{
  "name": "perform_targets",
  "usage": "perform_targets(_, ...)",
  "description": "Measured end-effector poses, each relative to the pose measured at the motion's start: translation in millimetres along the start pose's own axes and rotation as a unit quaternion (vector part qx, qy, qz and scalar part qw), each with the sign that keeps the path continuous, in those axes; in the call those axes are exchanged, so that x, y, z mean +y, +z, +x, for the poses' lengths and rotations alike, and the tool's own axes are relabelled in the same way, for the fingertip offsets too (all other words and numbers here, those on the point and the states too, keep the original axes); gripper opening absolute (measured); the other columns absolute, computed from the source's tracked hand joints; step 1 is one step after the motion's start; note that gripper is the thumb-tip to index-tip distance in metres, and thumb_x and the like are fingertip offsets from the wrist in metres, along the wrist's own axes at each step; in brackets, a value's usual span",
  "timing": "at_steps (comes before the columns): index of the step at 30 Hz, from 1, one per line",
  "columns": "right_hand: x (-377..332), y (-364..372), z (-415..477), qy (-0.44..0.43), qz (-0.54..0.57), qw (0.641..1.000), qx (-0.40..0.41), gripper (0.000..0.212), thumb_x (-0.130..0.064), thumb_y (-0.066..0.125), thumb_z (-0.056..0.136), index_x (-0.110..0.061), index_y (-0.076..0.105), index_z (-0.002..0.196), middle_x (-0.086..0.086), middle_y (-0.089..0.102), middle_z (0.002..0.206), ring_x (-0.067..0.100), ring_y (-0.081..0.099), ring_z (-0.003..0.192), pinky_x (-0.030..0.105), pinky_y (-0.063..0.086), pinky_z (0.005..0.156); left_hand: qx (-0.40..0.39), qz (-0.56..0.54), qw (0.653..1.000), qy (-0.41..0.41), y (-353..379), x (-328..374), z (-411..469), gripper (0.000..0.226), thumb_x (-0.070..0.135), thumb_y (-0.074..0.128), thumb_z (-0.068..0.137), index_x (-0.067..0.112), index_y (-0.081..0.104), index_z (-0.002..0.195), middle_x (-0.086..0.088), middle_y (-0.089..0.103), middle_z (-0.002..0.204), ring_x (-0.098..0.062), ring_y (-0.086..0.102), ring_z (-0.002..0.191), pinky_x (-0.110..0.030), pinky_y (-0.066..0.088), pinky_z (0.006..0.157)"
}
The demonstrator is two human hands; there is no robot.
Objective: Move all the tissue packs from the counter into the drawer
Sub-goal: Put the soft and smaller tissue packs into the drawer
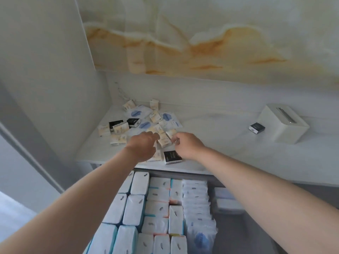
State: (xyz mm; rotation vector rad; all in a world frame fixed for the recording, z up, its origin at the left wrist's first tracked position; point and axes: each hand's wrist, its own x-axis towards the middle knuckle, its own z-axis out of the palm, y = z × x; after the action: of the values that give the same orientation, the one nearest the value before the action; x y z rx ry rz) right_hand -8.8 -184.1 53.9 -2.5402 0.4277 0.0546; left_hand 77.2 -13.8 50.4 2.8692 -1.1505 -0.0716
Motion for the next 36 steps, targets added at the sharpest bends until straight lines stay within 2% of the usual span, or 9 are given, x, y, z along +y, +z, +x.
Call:
perform_targets(7, -9, 19, 94, 0.003, -0.034, 0.999, -0.002, 0.036, -0.016, 0.052, 0.093, -0.022, 0.059, 0.128, 0.004, 0.054, 0.135, 0.023, 0.055, 0.119, 0.034, 0.046, 0.098, 0.013, 0.051, 0.998, -0.046, 18, -56, 59, 0.044, 0.01, 0.049, 0.096, 0.019, 0.046, 0.139, -0.005, 0.049, 0.129, -0.025, 0.05, 0.116, -0.036, 0.046, 0.089)
perform_targets(12, 3, 22, 146, 0.042, -0.071, 0.993, 0.079, 0.038, -0.025, 0.054, 0.098, -0.021, 0.052, 0.136, 0.008, 0.04, 0.137, 0.027, 0.044, 0.125, 0.039, 0.045, 0.098, -0.049, 0.029, 0.993, -0.103, 34, -75, 101, 0.044, 0.015, 0.059, 0.095, 0.019, 0.048, 0.137, -0.008, 0.047, 0.128, -0.026, 0.049, 0.12, -0.037, 0.048, 0.094)
perform_targets(16, 8, 30, 174, 0.1, -0.121, 0.987, 0.04, 0.042, -0.041, 0.053, 0.097, -0.026, 0.047, 0.137, 0.01, 0.042, 0.132, 0.029, 0.045, 0.121, 0.044, 0.045, 0.099, -0.048, -0.001, 0.986, -0.159, 43, -81, 113, 0.037, 0.027, 0.055, 0.096, 0.025, 0.045, 0.131, -0.011, 0.047, 0.127, -0.03, 0.05, 0.115, -0.038, 0.045, 0.088)
perform_targets(21, 11, 25, 191, 0.18, -0.074, 0.98, 0.039, 0.079, -0.051, 0.076, 0.079, -0.02, 0.034, 0.138, 0.011, 0.052, 0.131, 0.033, 0.044, 0.125, 0.044, 0.045, 0.099, -0.015, -0.075, 0.973, -0.218, 47, -81, 121, 0.051, 0.043, 0.064, 0.09, 0.019, 0.042, 0.13, -0.009, 0.057, 0.118, -0.029, 0.054, 0.111, -0.039, 0.049, 0.088)
perform_targets(24, 10, 20, 195, 0.225, -0.01, 0.973, 0.045, 0.092, -0.035, 0.084, 0.074, -0.015, 0.027, 0.143, 0.011, 0.05, 0.134, 0.033, 0.044, 0.127, 0.043, 0.046, 0.101, -0.01, -0.151, 0.949, -0.276, 42, -81, 124, 0.061, 0.04, 0.071, 0.084, 0.01, 0.044, 0.13, -0.012, 0.054, 0.124, -0.03, 0.053, 0.117, -0.037, 0.048, 0.09)
perform_targets(26, 10, 21, 194, 0.226, 0.044, 0.972, 0.044, 0.07, -0.02, 0.073, 0.08, -0.013, 0.037, 0.14, 0.011, 0.055, 0.132, 0.033, 0.052, 0.12, 0.041, 0.05, 0.097, -0.007, -0.205, 0.934, -0.292, 38, -82, 123, 0.045, 0.033, 0.066, 0.085, 0.01, 0.053, 0.121, -0.011, 0.056, 0.122, -0.029, 0.057, 0.11, -0.035, 0.051, 0.089)
perform_targets(29, 10, 15, 186, 0.188, 0.083, 0.976, 0.07, 0.029, -0.013, 0.054, 0.087, -0.009, 0.059, 0.115, 0.011, 0.066, 0.116, 0.029, 0.063, 0.096, 0.032, 0.051, 0.072, 0.032, -0.35, 0.882, -0.313, 31, -86, 120, 0.022, 0.018, 0.057, 0.085, 0.009, 0.061, 0.105, -0.011, 0.063, 0.11, -0.025, 0.061, 0.09, -0.032, 0.052, 0.074)
perform_targets(32, -3, 5, 172, 0.157, 0.103, 0.972, 0.144, 0.032, -0.012, 0.045, 0.089, -0.011, 0.06, 0.118, 0.009, 0.063, 0.114, 0.031, 0.064, 0.097, 0.032, 0.049, 0.07, 0.087, -0.465, 0.817, -0.329, 17, -90, 112, 0.011, 0.006, 0.05, 0.089, 0.011, 0.053, 0.08, -0.006, 0.057, 0.08, -0.019, 0.049, 0.066, -0.026, 0.035, 0.054)
perform_targets(36, -38, -8, 152, 0.108, 0.231, 0.944, 0.207, 0.025, -0.009, 0.045, 0.087, -0.013, 0.058, 0.108, 0.002, 0.063, 0.102, 0.023, 0.06, 0.085, 0.028, 0.043, 0.059, 0.108, -0.549, 0.749, -0.356, 0, -103, 99, 0.009, 0.004, 0.052, 0.088, 0.006, 0.055, 0.08, -0.01, 0.053, 0.076, -0.026, 0.049, 0.072, -0.029, 0.038, 0.062)
